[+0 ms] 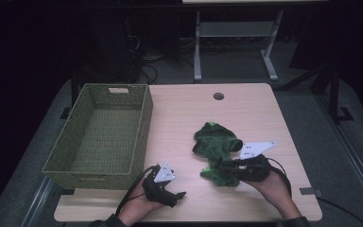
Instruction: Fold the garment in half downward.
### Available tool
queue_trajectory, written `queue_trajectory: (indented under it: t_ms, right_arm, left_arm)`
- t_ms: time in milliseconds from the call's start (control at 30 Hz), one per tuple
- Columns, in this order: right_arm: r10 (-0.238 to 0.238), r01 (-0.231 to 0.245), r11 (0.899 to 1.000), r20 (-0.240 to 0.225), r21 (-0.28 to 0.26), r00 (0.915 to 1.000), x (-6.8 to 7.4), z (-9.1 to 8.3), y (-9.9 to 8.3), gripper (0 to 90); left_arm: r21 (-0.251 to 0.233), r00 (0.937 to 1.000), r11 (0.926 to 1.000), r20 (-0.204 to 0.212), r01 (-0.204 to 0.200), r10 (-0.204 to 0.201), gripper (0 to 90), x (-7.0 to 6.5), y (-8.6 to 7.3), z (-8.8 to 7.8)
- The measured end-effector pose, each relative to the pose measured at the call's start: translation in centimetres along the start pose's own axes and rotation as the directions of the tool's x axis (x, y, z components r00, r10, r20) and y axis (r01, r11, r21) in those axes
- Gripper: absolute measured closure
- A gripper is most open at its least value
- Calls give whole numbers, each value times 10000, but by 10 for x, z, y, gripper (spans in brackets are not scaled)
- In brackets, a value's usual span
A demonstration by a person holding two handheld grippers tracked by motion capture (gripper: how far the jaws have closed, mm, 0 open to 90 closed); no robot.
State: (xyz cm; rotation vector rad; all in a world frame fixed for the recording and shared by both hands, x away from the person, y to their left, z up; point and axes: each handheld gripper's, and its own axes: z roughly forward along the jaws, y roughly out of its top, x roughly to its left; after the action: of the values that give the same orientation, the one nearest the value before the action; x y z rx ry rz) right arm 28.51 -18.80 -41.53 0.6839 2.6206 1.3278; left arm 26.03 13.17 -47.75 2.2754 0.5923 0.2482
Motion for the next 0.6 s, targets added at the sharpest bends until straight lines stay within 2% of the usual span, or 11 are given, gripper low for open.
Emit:
queue_trajectory:
  t_ms: [67,167,267,433,600]
  right_arm:
    - [16,-15,9999,25,-111,10000,-1,3,2,780]
    - [65,-60,9996,161,-279,9998,-5,3,5,866]
    - [218,-206,9989,275,-429,9994,-10,4,6,884]
    - [434,-417,9979,338,-499,9985,-15,5,6,847]
    - [559,-533,9972,502,-515,9972,-21,2,9,752]
  left_arm:
    - [3,10000,10000,2,1,-1,124,0,0,0]
    - [9,9999,9999,-97,133,-133,123,-1,1,1]
    - [-4,9989,9995,-332,319,-319,123,-3,3,3]
    - [226,9990,9992,-323,325,-317,125,-2,7,4]
    - [479,9985,9974,-158,536,-529,139,4,13,4]
